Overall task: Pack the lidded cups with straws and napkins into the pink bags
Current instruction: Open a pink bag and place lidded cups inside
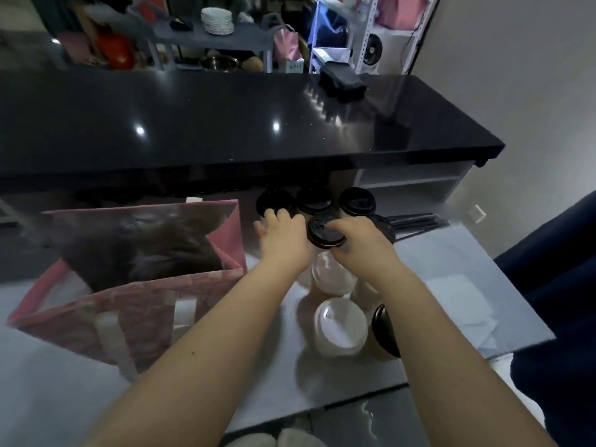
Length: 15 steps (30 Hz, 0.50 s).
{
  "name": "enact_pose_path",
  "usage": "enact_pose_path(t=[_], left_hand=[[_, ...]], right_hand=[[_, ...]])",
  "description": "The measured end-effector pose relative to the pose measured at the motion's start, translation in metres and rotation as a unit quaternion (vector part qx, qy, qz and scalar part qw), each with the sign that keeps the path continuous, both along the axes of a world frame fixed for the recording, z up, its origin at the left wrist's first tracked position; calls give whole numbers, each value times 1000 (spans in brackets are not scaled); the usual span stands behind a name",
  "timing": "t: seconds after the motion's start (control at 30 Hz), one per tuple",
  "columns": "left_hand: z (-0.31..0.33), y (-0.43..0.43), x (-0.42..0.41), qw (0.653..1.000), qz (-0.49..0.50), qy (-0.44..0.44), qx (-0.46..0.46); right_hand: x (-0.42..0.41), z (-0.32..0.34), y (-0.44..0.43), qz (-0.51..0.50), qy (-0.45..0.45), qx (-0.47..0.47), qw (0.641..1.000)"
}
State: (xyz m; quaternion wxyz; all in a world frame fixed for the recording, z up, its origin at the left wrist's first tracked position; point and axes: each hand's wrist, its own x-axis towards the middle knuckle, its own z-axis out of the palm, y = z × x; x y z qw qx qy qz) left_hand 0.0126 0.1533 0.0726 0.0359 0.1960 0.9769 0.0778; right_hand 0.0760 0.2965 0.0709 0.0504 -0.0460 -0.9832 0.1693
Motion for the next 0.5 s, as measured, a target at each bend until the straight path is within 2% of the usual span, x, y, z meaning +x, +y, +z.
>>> enact_pose_path(t=[0.23,0.4,0.5], left_hand=[[-15,-8,-20,997,45,33,-45],[-17,-34,-38,997,65,40,-32],[-16,-45,-47,995,65,49,-57]], right_hand=[[-84,-12,-5,131,-36,30,990],[-135,-22,-26,160,-86,74,981],[-154,-29,-40,165,-93,122,974]])
